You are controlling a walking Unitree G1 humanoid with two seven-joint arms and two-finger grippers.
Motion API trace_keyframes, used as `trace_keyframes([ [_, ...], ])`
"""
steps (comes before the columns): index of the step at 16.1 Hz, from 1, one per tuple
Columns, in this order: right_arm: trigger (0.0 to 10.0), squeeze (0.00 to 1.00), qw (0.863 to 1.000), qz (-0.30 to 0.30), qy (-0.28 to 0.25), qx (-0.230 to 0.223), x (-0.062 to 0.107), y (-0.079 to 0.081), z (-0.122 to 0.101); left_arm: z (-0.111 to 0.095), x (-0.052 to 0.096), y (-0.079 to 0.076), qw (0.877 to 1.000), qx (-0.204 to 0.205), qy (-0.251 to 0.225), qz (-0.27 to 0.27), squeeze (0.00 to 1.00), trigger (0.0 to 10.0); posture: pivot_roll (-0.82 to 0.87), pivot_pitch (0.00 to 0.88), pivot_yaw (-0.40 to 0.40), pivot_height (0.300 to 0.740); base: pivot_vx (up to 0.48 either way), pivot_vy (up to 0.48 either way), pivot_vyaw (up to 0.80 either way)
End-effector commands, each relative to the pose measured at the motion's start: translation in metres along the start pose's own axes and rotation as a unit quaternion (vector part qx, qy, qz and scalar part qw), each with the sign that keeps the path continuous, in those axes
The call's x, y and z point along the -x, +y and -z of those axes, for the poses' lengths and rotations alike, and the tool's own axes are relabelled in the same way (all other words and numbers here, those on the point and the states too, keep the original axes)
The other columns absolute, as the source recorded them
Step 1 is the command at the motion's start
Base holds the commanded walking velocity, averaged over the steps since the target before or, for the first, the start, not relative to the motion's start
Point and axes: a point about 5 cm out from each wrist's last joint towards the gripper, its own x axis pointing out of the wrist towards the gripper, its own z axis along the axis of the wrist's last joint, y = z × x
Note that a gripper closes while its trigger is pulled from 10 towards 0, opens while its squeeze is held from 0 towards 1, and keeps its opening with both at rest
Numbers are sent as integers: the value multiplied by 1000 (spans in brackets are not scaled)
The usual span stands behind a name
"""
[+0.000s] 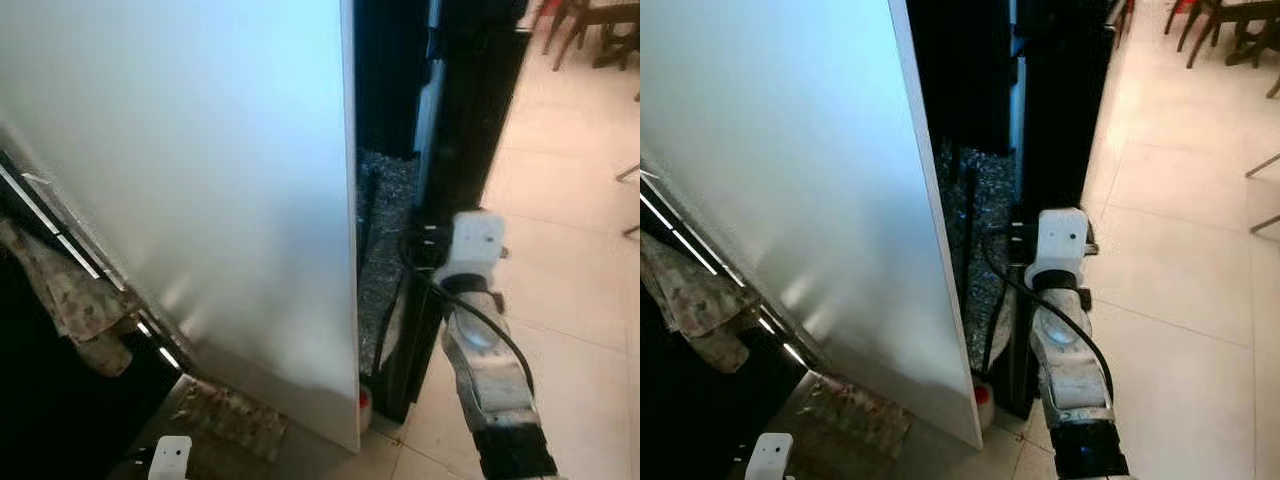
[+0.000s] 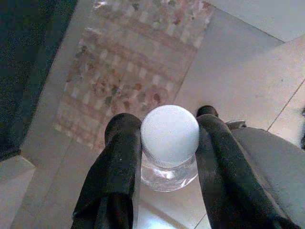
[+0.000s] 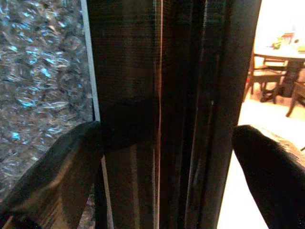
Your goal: Restocking fridge
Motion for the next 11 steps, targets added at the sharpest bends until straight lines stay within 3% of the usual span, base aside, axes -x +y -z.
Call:
trace_keyframes([
  [1,10000,0,999,35,-1,-2,2,-12,-1,3,1,6,1000,-2,11,-7,0,10000,-122,0,136,740,0,0,0],
  [6,10000,0,991,131,23,30,22,-64,12,4,1,7,1000,-7,12,-6,0,10000,-136,0,141,740,0,0,0],
  [8,10000,0,979,188,65,36,34,-104,30,4,1,7,1000,-8,13,-6,0,10000,-148,0,140,740,0,0,0],
  [9,10000,0,964,239,111,31,50,-142,53,4,1,7,1000,-11,14,-7,0,10000,-156,0,141,740,0,0,0],
  [11,10000,0,952,265,149,34,63,-164,71,4,1,7,1000,-19,16,-7,0,10000,-155,0,138,740,0,0,0],
])
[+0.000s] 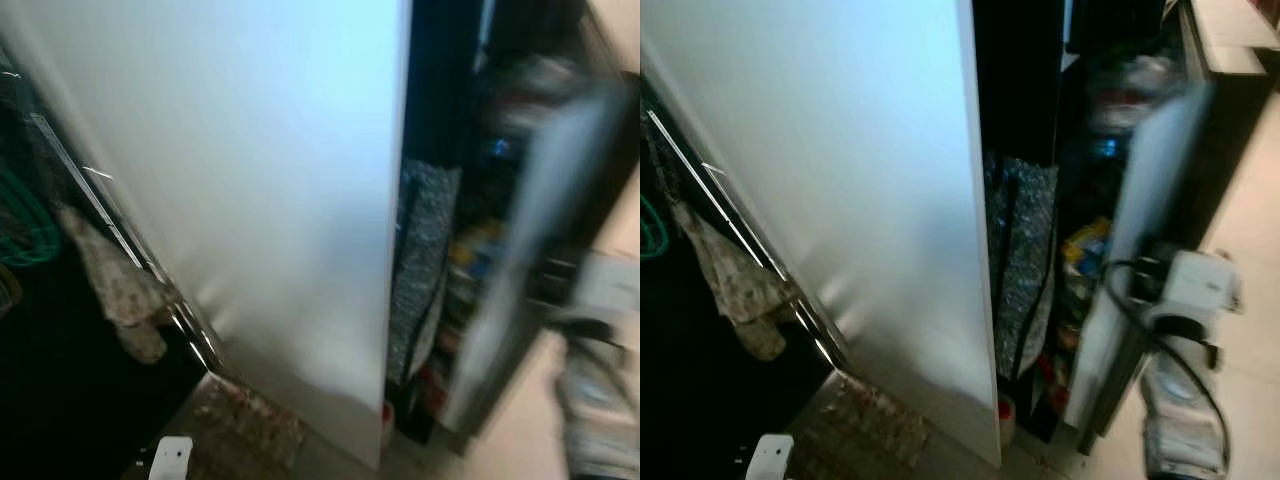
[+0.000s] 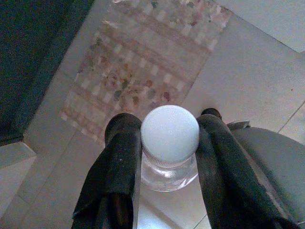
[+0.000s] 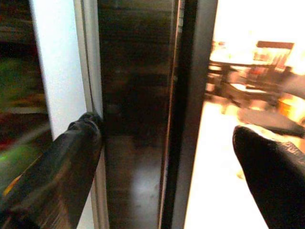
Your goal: Restocking fridge
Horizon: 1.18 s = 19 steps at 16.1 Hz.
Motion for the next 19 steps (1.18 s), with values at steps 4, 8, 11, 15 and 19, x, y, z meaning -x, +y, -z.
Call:
trace_keyframes([
  [4,10000,0,965,43,259,20,35,-41,118,2,1,7,1000,-11,8,-11,0,10000,-154,2,139,740,0,0,0],
  [8,10000,0,920,-18,391,29,84,-20,171,1,1,8,1000,-3,7,-14,0,10000,-134,1,138,740,0,0,0],
  [11,10000,0,876,-75,475,41,129,-7,197,1,1,8,1000,-9,7,-11,0,10000,-131,0,141,740,0,0,0],
  [15,10000,0,835,-154,522,79,165,14,210,0,1,9,1000,-7,6,-14,0,10000,-131,6,137,740,0,-203,200],
  [19,10000,0,826,-170,533,76,169,17,211,-2,0,8,1000,-12,6,-10,0,10000,-158,4,94,740,0,-60,400],
])
